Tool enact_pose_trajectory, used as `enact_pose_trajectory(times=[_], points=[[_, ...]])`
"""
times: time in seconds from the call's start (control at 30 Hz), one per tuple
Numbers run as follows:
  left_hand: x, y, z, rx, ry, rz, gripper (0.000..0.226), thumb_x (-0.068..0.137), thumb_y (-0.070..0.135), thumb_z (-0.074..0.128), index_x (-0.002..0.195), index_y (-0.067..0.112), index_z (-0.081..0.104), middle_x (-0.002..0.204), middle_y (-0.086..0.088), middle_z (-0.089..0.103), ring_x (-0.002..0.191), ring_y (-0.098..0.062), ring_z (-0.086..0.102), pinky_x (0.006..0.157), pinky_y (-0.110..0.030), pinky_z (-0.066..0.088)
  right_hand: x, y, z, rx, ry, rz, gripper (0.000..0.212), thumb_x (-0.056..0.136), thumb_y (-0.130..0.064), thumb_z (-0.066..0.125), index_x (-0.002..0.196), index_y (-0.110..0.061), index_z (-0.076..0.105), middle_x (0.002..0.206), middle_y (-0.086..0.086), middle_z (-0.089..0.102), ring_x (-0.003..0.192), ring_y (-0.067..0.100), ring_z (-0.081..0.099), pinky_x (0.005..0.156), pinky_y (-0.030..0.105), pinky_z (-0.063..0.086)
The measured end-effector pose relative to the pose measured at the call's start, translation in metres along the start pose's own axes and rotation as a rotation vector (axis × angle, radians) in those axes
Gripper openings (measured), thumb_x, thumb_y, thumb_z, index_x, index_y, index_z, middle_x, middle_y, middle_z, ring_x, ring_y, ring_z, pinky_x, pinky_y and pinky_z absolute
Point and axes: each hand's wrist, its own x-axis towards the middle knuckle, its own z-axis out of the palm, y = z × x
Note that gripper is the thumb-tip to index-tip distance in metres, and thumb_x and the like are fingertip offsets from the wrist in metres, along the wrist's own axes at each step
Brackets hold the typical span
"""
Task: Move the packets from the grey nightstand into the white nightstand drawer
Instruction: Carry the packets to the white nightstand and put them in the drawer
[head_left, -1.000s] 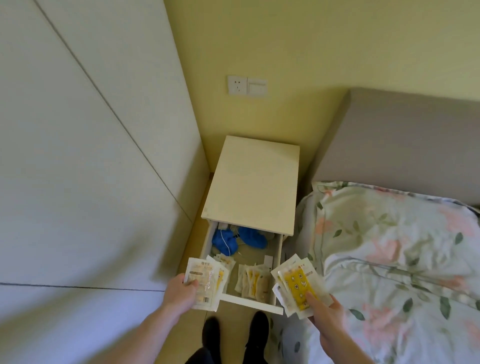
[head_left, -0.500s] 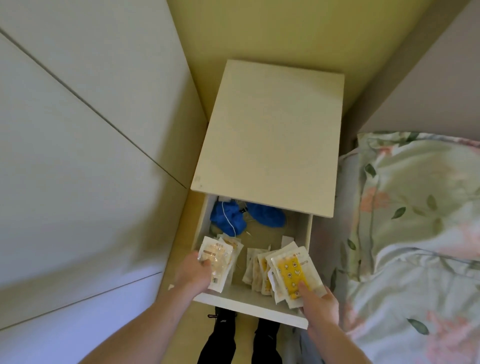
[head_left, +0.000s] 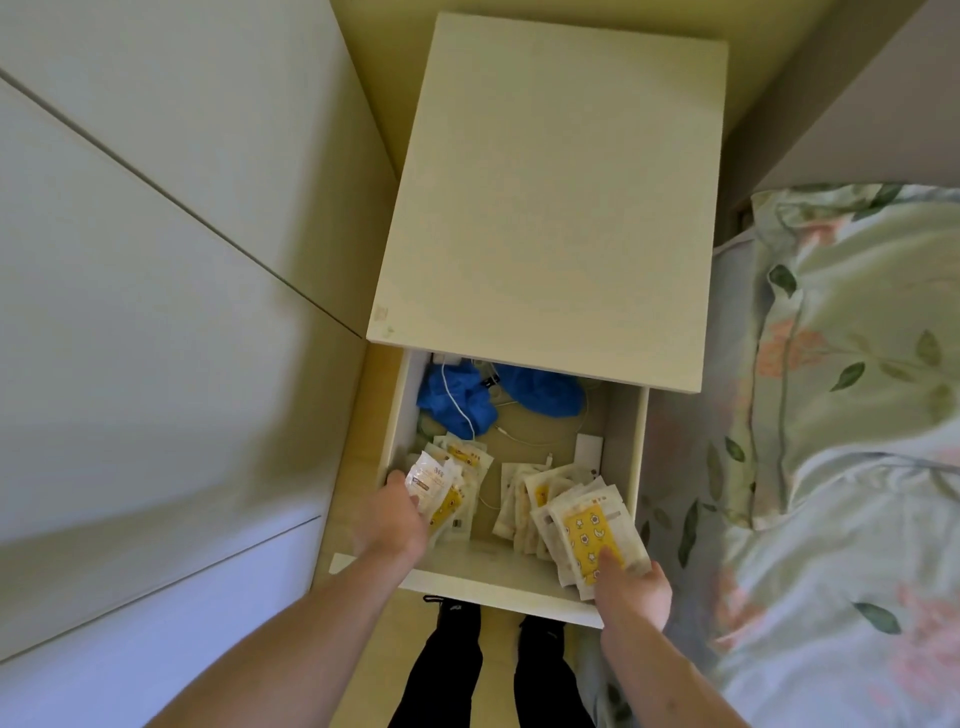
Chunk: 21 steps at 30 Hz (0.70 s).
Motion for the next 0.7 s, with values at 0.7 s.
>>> enact_pose_trajectory(times=[0.7], points=[[-0.016, -0.002, -0.009, -0.010, 0.005, 0.026, 0.012, 0.099, 0.024, 0.057, 0.109, 0.018, 0.054, 0.107, -0.003, 0.067, 0.091, -0.022, 0.064, 0.064, -0.030, 0.051, -0.022, -0.001, -0.023, -0.022, -0.068, -0.068, 0.021, 0.094, -0.021, 0.069, 0.112, -0.012, 0.062, 0.101, 0.009, 0.066, 0.097, 0.032, 0.063, 0.084, 0.041, 0.052]])
